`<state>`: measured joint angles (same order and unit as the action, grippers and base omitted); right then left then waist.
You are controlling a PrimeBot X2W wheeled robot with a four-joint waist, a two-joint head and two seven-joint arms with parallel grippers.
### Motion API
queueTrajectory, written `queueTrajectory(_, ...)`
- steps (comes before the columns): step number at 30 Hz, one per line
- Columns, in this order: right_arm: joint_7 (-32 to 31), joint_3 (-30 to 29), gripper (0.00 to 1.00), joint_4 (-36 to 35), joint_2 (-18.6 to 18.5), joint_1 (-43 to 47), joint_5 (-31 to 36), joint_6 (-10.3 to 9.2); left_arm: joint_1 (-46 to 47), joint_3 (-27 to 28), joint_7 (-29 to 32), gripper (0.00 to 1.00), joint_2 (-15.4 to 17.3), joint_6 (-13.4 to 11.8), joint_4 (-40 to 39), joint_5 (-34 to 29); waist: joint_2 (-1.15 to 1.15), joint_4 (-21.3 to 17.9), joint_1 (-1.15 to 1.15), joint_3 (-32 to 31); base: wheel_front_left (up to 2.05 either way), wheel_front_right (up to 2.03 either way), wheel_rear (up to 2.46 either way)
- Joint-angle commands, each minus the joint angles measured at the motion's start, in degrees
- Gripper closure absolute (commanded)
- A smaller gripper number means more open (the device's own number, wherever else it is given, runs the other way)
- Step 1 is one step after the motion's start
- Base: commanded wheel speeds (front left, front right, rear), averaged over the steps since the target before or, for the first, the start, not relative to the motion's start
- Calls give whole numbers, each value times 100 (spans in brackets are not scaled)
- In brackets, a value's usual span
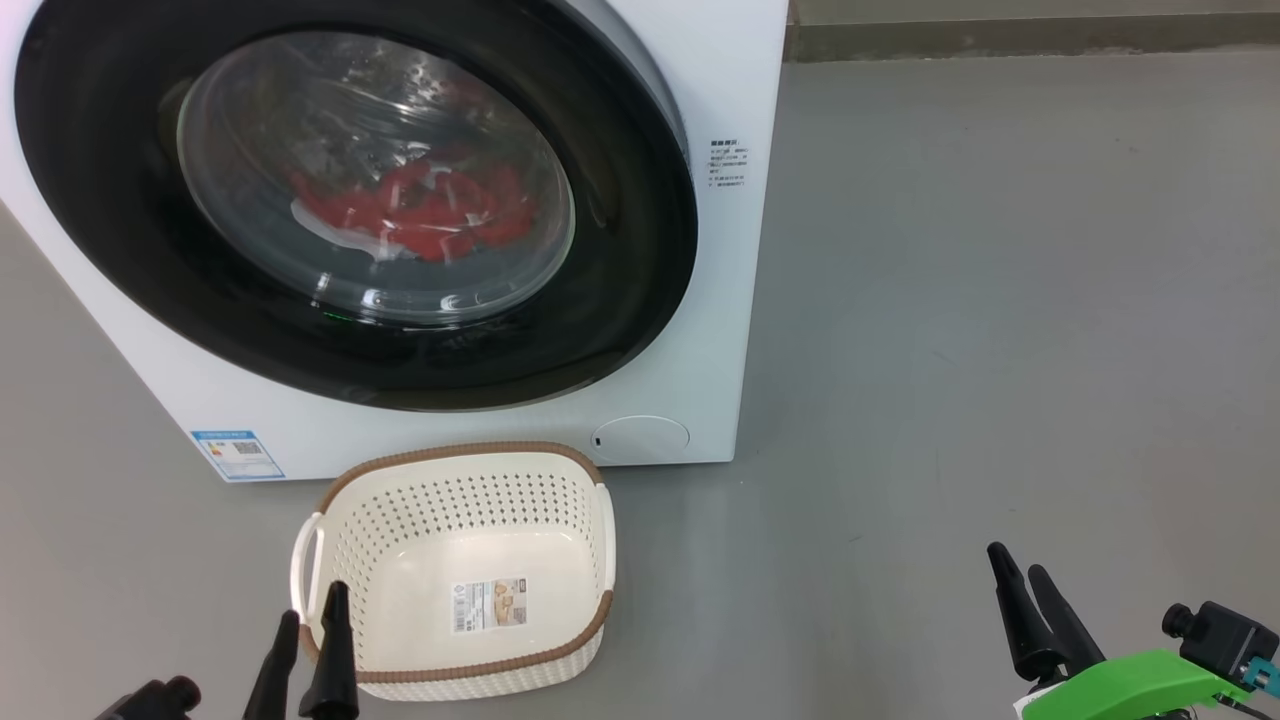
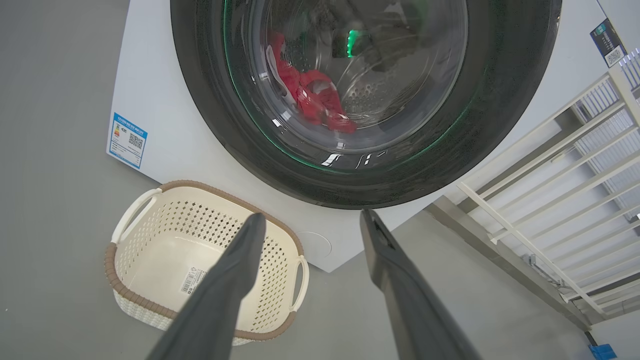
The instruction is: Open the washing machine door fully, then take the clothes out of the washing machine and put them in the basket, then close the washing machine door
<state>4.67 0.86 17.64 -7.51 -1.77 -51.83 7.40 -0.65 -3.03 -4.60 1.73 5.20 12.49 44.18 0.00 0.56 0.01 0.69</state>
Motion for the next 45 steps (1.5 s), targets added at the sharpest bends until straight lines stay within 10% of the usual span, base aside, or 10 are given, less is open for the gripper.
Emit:
queueTrajectory(1,77,84,0,-136,-108,-174,184,5,86,68,-80,0,92,-45,-173,-206,0,4,-1,2,0,0,0)
queueTrajectory(45,797,413,0,-200,-432,-160,2853,8,-48,-314,-803,0,227,-411,-408,-3256,0,44,-1,98,0,0,0)
